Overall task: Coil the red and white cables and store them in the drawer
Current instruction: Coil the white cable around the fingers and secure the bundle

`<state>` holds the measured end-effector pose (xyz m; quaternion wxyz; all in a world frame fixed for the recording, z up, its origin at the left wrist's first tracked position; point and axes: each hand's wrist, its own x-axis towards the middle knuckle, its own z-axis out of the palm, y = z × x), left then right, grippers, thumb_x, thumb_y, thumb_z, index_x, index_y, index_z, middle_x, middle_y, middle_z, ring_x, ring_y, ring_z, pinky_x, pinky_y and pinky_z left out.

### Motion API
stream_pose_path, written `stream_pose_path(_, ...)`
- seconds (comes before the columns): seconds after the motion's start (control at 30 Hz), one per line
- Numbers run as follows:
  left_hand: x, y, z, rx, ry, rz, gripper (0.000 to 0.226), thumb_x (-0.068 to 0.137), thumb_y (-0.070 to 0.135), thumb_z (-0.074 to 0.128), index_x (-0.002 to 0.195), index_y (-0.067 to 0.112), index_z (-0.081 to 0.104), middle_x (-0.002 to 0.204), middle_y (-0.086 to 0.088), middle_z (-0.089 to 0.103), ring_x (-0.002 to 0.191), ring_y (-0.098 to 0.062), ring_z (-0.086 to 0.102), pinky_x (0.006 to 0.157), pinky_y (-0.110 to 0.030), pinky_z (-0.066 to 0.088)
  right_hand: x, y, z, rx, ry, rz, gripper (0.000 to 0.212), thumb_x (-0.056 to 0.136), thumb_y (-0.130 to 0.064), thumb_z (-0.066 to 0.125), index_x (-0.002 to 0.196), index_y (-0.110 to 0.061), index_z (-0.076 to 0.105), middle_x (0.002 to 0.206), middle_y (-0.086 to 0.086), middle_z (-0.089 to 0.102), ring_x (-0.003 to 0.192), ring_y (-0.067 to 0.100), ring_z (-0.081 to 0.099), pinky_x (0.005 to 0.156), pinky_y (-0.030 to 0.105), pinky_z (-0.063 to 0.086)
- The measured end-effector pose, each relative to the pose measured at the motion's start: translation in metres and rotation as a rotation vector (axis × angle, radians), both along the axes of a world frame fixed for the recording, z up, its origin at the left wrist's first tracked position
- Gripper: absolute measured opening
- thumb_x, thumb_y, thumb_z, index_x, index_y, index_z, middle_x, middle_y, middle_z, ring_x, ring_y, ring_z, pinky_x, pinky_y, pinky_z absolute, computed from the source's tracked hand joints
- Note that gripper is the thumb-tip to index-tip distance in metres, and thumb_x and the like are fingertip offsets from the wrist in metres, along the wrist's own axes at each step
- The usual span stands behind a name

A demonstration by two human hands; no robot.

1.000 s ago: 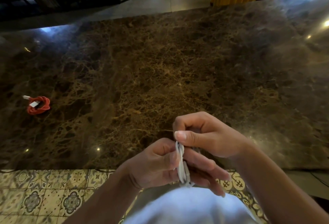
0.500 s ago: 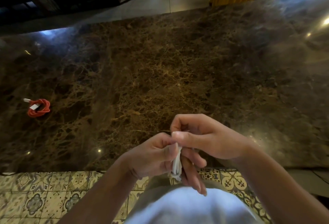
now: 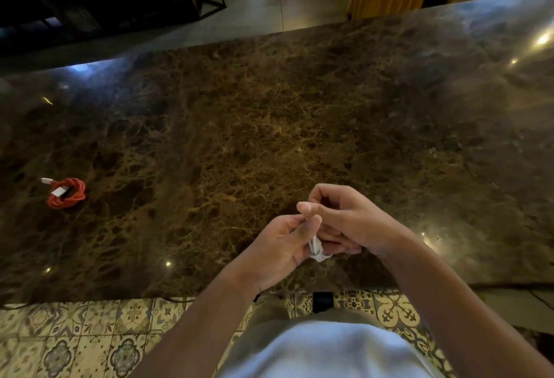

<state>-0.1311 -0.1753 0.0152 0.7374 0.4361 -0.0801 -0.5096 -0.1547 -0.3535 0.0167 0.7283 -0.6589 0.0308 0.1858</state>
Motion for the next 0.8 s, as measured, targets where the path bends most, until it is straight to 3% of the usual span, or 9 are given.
stream_pose_path(0.07, 0.001, -0.007, 0.002, 0.002, 0.003, 0.026, 0.045, 0.105, 0.027, 0.048, 0.13, -0.007, 0.061, 0.125, -0.025, 0.071, 0.119, -0.036, 0.07, 0.1, -0.036, 0.057, 0.0, -0.002, 0.001, 0.032, 0.025, -0.039, 0.049, 0.095, -0.035, 0.067, 0.091, 0.01, 0.048, 0.049, 0.01, 0.044, 0.03, 0.014, 0.036, 0.031, 0.023, 0.027)
stream_pose_path(0.17, 0.003, -0.008, 0.008, 0.002, -0.005, -0.002, 0.039, 0.101, 0.035, 0.056, 0.113, 0.001, 0.07, 0.111, -0.025, 0.075, 0.108, -0.036, 0.074, 0.091, -0.032, 0.06, -0.001, -0.005, 0.005, 0.079, 0.018, -0.018, 0.038, 0.099, -0.037, 0.062, 0.088, -0.001, 0.056, 0.052, 0.005, 0.051, 0.033, 0.014, 0.045, 0.04, 0.028, 0.041)
stream_pose_path(0.23, 0.004, -0.002, 0.011, -0.001, -0.032, -0.039, 0.036, 0.098, 0.04, 0.059, 0.103, 0.007, 0.071, 0.102, -0.02, 0.078, 0.104, -0.035, 0.076, 0.088, -0.032, 0.061, -0.001, -0.006, 0.009, 0.152, 0.008, 0.049, 0.039, 0.103, -0.034, 0.056, 0.087, 0.001, 0.054, 0.058, 0.009, 0.054, 0.038, 0.019, 0.052, 0.046, 0.031, 0.047)
stream_pose_path(0.33, 0.013, 0.007, 0.012, -0.052, -0.044, -0.085, 0.039, 0.097, 0.039, 0.062, 0.111, 0.004, 0.072, 0.102, -0.019, 0.079, 0.101, -0.034, 0.077, 0.088, -0.032, 0.061, 0.0, -0.004, 0.01, 0.225, 0.01, 0.103, 0.038, 0.106, -0.027, 0.054, 0.09, 0.007, 0.05, 0.061, 0.013, 0.052, 0.042, 0.022, 0.056, 0.051, 0.03, 0.052)
stream_pose_path(0.4, 0.021, 0.016, 0.01, -0.04, -0.092, -0.103, 0.044, 0.097, 0.039, 0.064, 0.12, 0.003, 0.072, 0.108, -0.021, 0.077, 0.104, -0.034, 0.076, 0.091, -0.034, 0.061, 0.003, 0.0, 0.006, 0.144, -0.006, 0.068, 0.043, 0.104, -0.03, 0.061, 0.092, 0.011, 0.051, 0.065, 0.011, 0.056, 0.051, 0.022, 0.059, 0.058, 0.033, 0.051)
stream_pose_path(0.5, 0.028, 0.026, 0.005, 0.032, -0.196, -0.086, 0.049, 0.098, 0.04, 0.065, 0.124, -0.002, 0.07, 0.112, -0.025, 0.075, 0.107, -0.035, 0.074, 0.095, -0.038, 0.06, 0.004, 0.004, 0.003, -0.03, -0.057, 0.0, 0.058, 0.089, -0.052, 0.073, 0.092, 0.004, 0.058, 0.076, 0.007, 0.061, 0.071, 0.024, 0.057, 0.069, 0.043, 0.045)
stream_pose_path(0.6, 0.028, 0.026, 0.006, 0.104, -0.26, -0.026, 0.047, 0.098, 0.039, 0.066, 0.122, -0.001, 0.071, 0.111, -0.021, 0.075, 0.106, -0.03, 0.073, 0.095, -0.037, 0.058, 0.004, 0.005, 0.005, -0.123, -0.101, -0.065, 0.066, 0.08, -0.066, 0.075, 0.09, -0.002, 0.061, 0.077, 0.01, 0.066, 0.071, 0.026, 0.059, 0.067, 0.047, 0.049)
stream_pose_path(0.7, 0.026, 0.023, 0.009, 0.295, -0.446, 0.075, 0.033, 0.099, 0.032, 0.061, 0.117, 0.008, 0.075, 0.106, -0.009, 0.079, 0.104, -0.02, 0.074, 0.093, -0.028, 0.056, 0.005, 0.003, 0.006, -0.25, -0.193, -0.156, 0.064, 0.08, -0.069, 0.073, 0.086, -0.006, 0.061, 0.076, 0.02, 0.069, 0.064, 0.025, 0.06, 0.058, 0.046, 0.049)
stream_pose_path(0.8, 0.024, 0.02, 0.014, 0.426, -0.613, 0.112, 0.027, 0.099, 0.029, 0.058, 0.115, 0.013, 0.075, 0.099, -0.001, 0.081, 0.099, -0.012, 0.075, 0.09, -0.024, 0.055, 0.003, 0.005, 0.005, -0.306, -0.233, -0.24, 0.047, 0.086, -0.056, 0.075, 0.081, -0.011, 0.061, 0.074, 0.012, 0.073, 0.06, 0.017, 0.059, 0.056, 0.04, 0.047)
